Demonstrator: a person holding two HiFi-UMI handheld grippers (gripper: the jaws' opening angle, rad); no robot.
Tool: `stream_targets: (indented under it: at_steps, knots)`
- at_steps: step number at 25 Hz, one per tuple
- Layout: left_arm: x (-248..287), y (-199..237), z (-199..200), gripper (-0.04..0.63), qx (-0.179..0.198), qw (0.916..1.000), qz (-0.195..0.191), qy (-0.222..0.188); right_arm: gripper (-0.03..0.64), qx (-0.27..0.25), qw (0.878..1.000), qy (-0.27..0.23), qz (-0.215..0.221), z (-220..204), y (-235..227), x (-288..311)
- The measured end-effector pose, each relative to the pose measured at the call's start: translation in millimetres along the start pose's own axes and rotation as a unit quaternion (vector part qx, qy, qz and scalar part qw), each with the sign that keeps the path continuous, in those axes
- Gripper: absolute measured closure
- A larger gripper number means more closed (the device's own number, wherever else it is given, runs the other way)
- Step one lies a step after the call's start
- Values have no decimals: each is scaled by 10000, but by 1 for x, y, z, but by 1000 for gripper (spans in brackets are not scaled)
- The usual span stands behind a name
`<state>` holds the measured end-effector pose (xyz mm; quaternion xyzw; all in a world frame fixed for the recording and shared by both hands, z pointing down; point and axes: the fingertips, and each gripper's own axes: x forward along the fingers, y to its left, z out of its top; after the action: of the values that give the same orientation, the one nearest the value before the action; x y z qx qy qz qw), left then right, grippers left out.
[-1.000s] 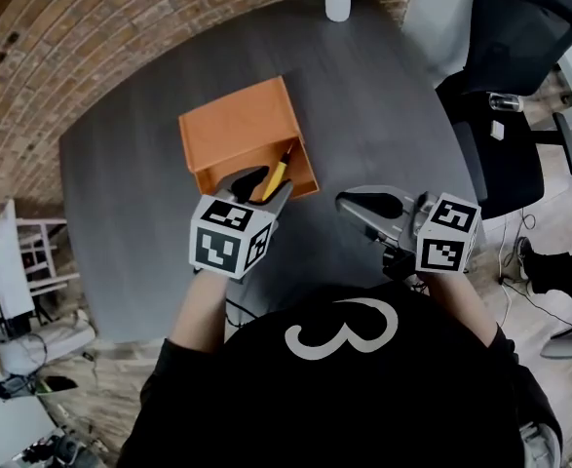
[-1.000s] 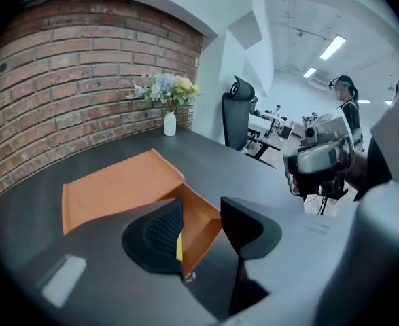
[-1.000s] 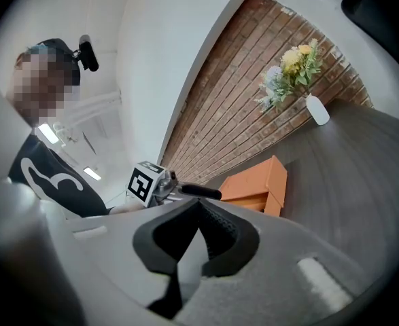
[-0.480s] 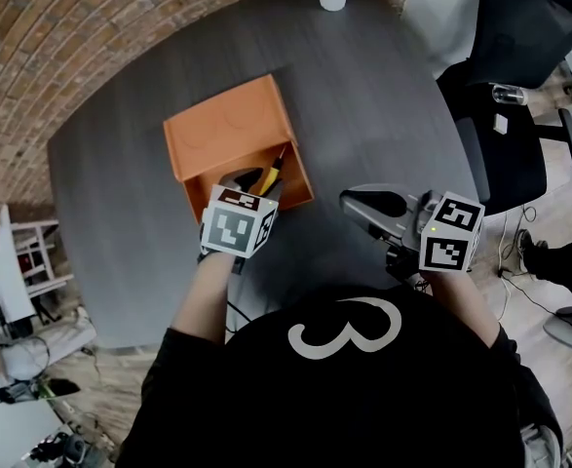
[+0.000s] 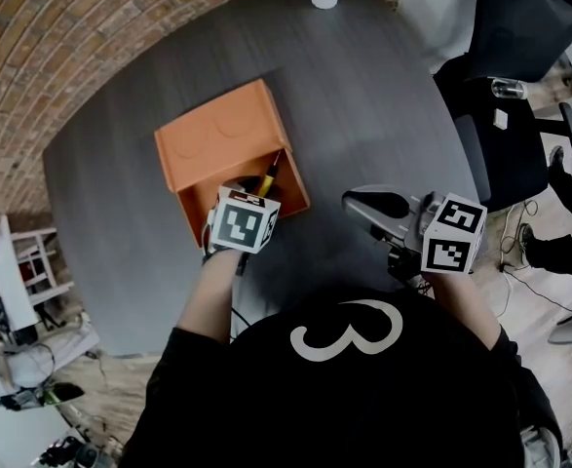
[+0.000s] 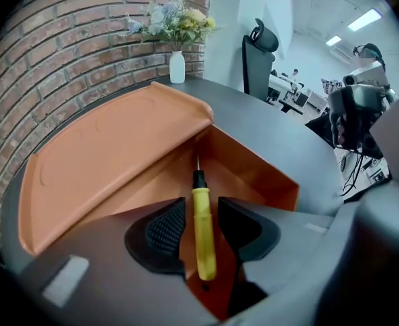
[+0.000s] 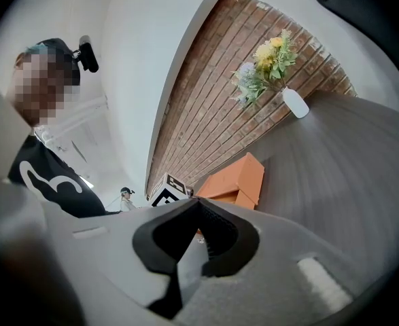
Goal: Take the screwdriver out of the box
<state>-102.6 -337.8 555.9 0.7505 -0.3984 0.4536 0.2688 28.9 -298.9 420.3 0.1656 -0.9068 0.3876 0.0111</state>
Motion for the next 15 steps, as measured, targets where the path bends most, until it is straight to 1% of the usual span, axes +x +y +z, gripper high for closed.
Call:
stream_targets:
  at_steps: [4,7,9,11,15]
  knots:
    - [3,3,0,433,10,10000,43,67,615,50,10000,-18,-49,1,-4,-1]
    - [3,5,1,451,26,10000,74,32,615,78,9999,-49,-62,1,-6,-2]
    - [4,5,0,493,18,9999,106,45,615,92,9999,-60,-60,0,-7,-2]
    - [6,4,-5,494,-4,9999,106,120,615,100,9999,-52,-61,-1,-7,-1]
    - [6,4,-1,492,42,9999,123,75,615,101,9999,-45,-60,-1,-7,-2]
